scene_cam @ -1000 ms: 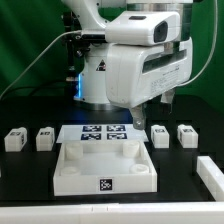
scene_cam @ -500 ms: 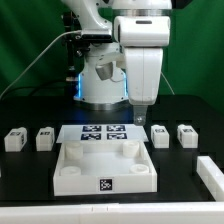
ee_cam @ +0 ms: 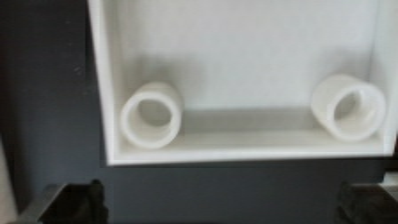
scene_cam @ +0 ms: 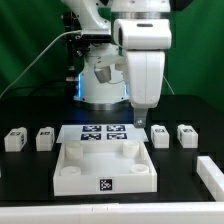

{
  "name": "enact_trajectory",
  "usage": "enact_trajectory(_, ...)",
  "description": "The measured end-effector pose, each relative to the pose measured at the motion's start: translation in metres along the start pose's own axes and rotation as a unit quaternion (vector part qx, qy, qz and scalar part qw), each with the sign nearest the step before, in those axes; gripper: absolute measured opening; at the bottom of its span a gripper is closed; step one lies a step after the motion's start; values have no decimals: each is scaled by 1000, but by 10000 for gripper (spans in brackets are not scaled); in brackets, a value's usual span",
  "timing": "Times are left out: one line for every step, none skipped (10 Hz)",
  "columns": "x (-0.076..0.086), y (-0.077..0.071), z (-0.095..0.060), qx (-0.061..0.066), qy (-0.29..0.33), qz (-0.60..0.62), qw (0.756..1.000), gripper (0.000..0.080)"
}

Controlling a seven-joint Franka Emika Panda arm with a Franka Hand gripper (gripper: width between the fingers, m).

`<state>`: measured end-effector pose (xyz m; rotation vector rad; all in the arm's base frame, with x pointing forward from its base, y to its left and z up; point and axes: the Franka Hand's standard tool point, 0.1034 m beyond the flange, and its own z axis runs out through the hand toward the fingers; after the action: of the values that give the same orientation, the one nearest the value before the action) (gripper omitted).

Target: Assemble one leg

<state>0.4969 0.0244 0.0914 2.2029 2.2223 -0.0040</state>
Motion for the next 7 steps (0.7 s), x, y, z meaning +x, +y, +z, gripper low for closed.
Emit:
enact_trajectory(-13,-24,9,8,0,-4,1000,650)
enact_trajectory(-24,-37,19,13,2,-9,1000,650)
enact_trajectory(-32,-47,32,20,4,-4,1000,650)
enact_trajectory(-31,-51,45,24,8,-1,1000,650)
enact_trajectory(-29,-56,60,29,11,0,1000,650)
enact_trajectory(-29,-60,69,36,13,0,999,650)
enact_trajectory(-30,-64,74,41,14,2,999,650)
